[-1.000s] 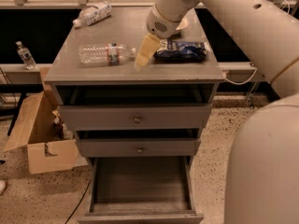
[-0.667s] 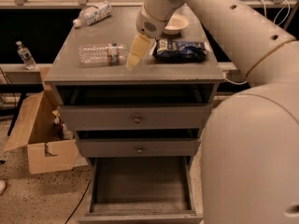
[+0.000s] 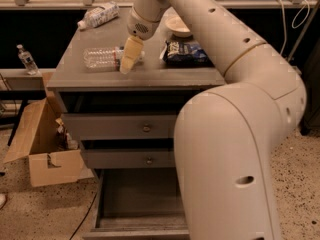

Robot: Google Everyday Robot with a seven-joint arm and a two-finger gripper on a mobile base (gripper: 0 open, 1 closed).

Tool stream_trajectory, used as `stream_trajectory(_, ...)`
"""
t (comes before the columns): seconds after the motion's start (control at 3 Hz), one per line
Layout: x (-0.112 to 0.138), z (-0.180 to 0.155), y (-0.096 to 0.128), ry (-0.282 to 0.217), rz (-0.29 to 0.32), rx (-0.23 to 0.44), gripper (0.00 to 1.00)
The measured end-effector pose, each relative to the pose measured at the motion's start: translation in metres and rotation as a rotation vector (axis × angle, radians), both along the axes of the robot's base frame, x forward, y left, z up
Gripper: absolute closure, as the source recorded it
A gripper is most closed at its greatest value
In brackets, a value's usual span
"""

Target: Place water bottle into bottom drawer

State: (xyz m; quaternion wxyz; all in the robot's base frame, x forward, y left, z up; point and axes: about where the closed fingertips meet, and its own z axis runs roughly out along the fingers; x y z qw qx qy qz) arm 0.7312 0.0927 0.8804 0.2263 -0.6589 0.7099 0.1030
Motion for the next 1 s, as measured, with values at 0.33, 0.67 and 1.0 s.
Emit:
stream_trajectory(0.33, 0.009, -0.002, 0.019, -0.005, -0.001, 0.02, 0.0)
stream_trajectory(0.67, 0.015, -0.013, 0.04, 0.01, -0.005, 0.029, 0.02)
stream_trajectory(1.0, 0.015, -0.022, 0.052, 0.026, 0.001, 0.027, 0.24)
